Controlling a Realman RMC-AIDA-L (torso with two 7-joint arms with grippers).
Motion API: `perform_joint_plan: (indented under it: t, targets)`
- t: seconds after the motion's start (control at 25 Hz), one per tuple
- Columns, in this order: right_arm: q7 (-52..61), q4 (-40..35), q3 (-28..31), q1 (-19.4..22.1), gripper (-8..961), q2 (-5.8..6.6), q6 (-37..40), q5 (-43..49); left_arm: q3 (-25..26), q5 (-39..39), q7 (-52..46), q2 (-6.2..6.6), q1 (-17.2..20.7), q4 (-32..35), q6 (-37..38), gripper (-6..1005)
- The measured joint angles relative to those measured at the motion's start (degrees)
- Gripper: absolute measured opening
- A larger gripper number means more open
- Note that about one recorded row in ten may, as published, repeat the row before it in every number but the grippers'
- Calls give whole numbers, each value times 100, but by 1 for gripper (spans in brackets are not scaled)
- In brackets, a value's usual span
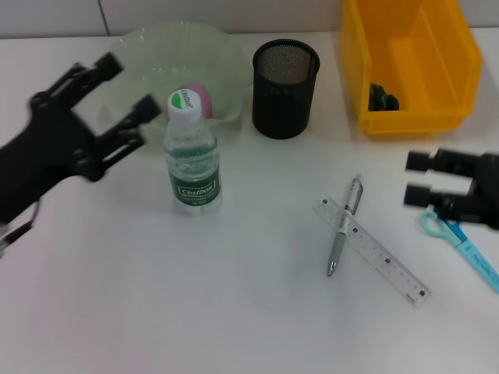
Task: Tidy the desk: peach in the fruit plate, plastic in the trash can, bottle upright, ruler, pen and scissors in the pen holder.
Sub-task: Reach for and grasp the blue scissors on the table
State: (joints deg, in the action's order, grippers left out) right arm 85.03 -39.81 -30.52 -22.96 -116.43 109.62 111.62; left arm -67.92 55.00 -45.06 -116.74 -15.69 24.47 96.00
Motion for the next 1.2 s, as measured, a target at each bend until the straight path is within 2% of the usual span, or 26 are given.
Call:
perform_joint_plan:
  t: [0.08, 0.2, 0.28, 0.4, 0.52, 0.6, 0.72, 0.84, 0.88, 1.04, 1.2]
  targets:
    - [296, -224, 142, -57, 749, 41, 58, 0, -20, 168, -276, 157, 62, 4, 314, 756]
    - [1002, -795, 225, -146, 750, 96, 34, 3, -54, 946, -634, 403, 34, 6, 734, 748]
    - [1654, -1404, 157, -215, 749, 132, -4, 87, -30, 1547, -755, 455, -43, 7, 807, 742]
    - [2827, -2484, -145, -357, 748, 172, -3, 497, 16, 2268, -905, 421, -194, 12, 607, 742]
    - [4086, -3761, -736, -536, 748, 150, 39, 1384, 19, 2642, -1020, 350, -316, 14, 315, 743]
    - [4831, -4519, -1258, -606, 748, 89, 40, 2069, 21, 2728, -1046, 306, -350, 15, 170, 743]
    - [5744, -5357, -2114, -657, 749, -89, 46, 3126, -1, 2791, -1051, 261, -391, 14, -1, 743]
    - [6295, -5698, -2866, -623, 749, -273, 27, 3932, -30, 2898, -1080, 246, -449, 11, -57, 743]
    - [6430, -5687, -3083, -589, 749, -293, -17, 4077, -30, 2962, -1110, 239, -478, 12, -60, 743]
    - [6866, -5414, -3901, -393, 749, -309, -359, 4309, -1, 3287, -1226, 226, -594, 22, -63, 743]
    - [6970, -5052, -4154, -286, 750, -305, -745, 4367, 16, 3556, -1309, 197, -696, 33, -89, 743]
